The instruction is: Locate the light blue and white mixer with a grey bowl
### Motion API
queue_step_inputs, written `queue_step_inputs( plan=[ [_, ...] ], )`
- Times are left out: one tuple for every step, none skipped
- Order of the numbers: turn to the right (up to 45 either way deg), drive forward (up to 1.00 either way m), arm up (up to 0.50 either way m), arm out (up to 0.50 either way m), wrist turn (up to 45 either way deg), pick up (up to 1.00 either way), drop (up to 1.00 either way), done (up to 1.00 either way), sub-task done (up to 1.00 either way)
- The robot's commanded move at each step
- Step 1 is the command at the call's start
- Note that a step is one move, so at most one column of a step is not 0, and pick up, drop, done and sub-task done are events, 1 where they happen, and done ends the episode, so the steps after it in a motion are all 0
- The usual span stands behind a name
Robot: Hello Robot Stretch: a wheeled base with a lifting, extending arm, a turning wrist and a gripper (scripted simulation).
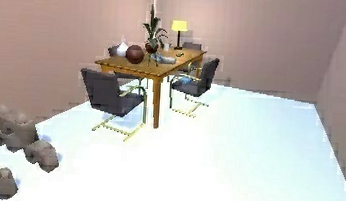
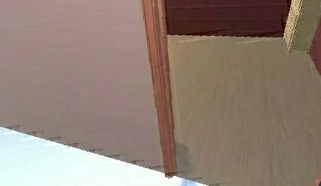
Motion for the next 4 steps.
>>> queue_step_inputs(
  plan=[
    [-45.0,0.0,0.0,0.0,0.0,0.0,0.0,0.0,0.0],
    [-39.0,0.0,0.0,0.0,0.0,0.0,0.0,0.0,0.0],
    [0.0,0.5,0.0,0.0,0.0,0.0,0.0,0.0,0.0],
    [-45.0,0.0,0.0,0.0,0.0,0.0,0.0,0.0,0.0]
  ],
)
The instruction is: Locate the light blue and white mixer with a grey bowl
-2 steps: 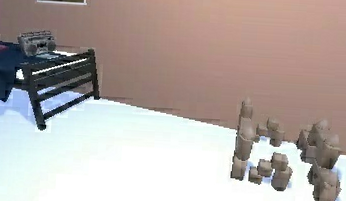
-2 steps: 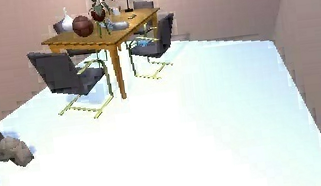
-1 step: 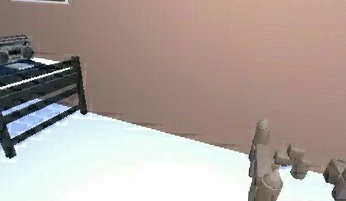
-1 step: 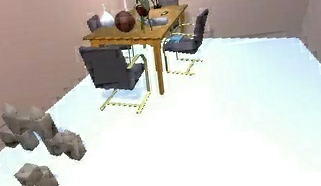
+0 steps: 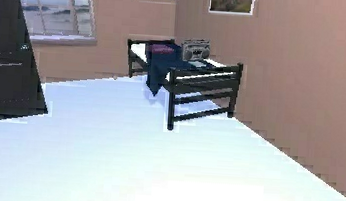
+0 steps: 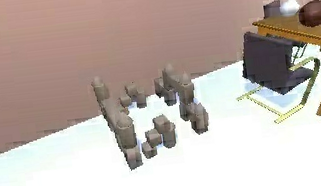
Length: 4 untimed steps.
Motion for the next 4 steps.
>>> queue_step_inputs(
  plan=[
    [-21.0,0.0,0.0,0.0,0.0,0.0,0.0,0.0,0.0],
    [0.0,0.15,0.0,0.0,0.0,0.0,0.0,0.0,0.0],
    [9.0,0.0,0.0,0.0,0.0,0.0,0.0,0.0,0.0],
    [0.0,0.6,0.0,0.0,0.0,0.0,0.0,0.0,0.0]
  ],
)
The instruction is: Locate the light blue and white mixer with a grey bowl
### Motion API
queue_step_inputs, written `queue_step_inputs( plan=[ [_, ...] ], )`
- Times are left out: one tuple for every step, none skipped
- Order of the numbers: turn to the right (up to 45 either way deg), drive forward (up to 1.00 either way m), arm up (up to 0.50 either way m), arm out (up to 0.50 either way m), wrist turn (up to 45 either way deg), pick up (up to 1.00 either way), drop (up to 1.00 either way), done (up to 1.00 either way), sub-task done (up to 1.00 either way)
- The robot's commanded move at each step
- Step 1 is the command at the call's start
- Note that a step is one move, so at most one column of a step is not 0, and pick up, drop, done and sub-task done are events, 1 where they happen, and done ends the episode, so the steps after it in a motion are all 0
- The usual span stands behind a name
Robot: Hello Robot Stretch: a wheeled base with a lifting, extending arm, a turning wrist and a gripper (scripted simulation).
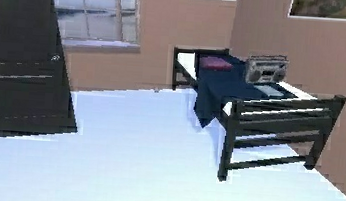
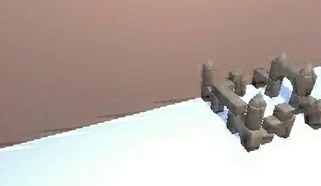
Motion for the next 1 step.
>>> queue_step_inputs(
  plan=[
    [-42.0,0.0,0.0,0.0,0.0,0.0,0.0,0.0,0.0]
  ],
)
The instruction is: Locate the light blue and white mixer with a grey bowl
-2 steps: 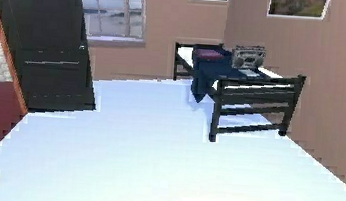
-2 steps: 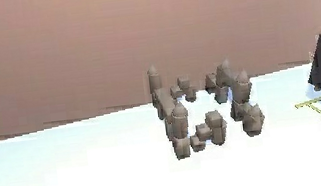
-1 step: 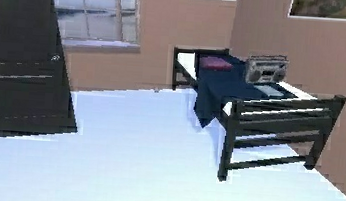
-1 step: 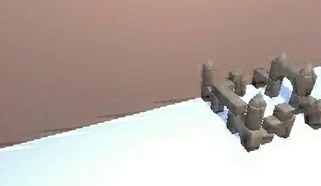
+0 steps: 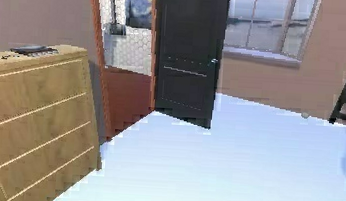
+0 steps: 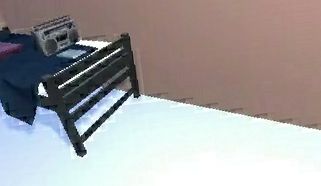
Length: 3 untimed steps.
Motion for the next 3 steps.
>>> queue_step_inputs(
  plan=[
    [0.0,1.0,0.0,0.0,0.0,0.0,0.0,0.0,0.0],
    [0.0,0.3,0.0,0.0,0.0,0.0,0.0,0.0,0.0],
    [-9.0,0.0,0.0,0.0,0.0,0.0,0.0,0.0,0.0]
  ],
)
